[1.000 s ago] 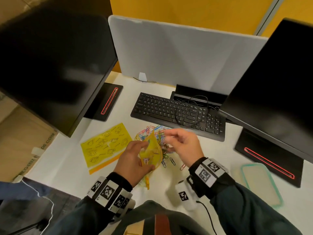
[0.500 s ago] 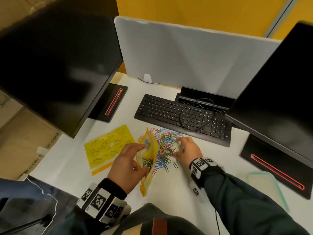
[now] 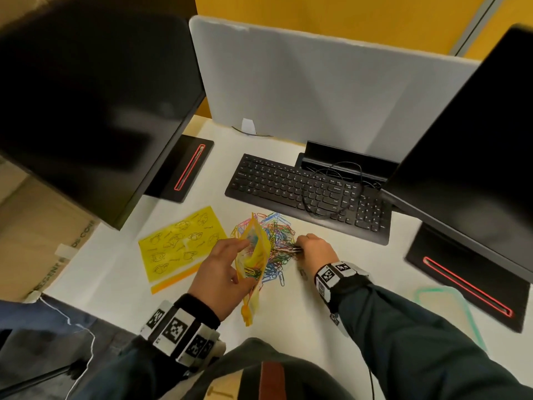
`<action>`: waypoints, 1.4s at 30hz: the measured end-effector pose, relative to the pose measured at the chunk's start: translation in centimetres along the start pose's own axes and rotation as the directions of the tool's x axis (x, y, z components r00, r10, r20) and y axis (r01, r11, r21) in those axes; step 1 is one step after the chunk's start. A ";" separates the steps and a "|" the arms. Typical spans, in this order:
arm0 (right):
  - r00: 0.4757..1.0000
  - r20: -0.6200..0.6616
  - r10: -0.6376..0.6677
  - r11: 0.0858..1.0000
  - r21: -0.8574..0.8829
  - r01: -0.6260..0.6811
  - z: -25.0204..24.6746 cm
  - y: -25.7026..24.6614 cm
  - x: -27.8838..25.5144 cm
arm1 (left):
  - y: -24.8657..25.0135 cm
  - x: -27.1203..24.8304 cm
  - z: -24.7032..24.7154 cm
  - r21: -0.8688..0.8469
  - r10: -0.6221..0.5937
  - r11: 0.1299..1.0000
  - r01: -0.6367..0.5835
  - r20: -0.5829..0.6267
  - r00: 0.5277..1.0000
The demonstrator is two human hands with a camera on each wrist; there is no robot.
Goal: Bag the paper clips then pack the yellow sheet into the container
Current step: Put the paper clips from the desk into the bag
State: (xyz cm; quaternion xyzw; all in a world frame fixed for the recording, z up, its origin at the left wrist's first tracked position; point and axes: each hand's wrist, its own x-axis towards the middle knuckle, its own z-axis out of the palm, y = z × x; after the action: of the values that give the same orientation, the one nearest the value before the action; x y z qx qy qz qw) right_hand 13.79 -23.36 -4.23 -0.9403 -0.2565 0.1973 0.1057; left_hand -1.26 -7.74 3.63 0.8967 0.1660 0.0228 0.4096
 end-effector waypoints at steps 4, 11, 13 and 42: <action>0.996 -0.034 0.084 0.991 0.110 -0.080 -0.5 0.3 -1.1 | 0.1 0.1 -0.1 -0.024 -0.020 1.000 0.020 0.012 1.000; 0.958 -0.211 0.195 0.830 0.556 -0.046 -4.8 -0.7 -4.9 | 0.3 0.2 0.2 -0.042 -0.006 0.999 0.007 0.038 0.999; 0.958 -0.244 0.153 0.797 0.603 0.026 -6.6 -2.0 -6.1 | 0.2 0.3 0.4 -0.038 0.003 0.999 -0.002 0.051 0.999; 0.975 0.105 0.194 0.973 0.106 -0.205 1.0 -1.6 -4.2 | 0.6 0.0 0.7 -0.006 0.030 1.000 -0.030 0.045 0.999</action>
State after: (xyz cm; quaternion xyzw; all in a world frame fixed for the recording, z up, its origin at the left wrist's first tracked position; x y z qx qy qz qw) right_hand 9.36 -24.10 -3.32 -0.9432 -0.1536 0.2656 0.1277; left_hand -0.94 -8.57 3.64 0.8982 0.1433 0.0091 0.4154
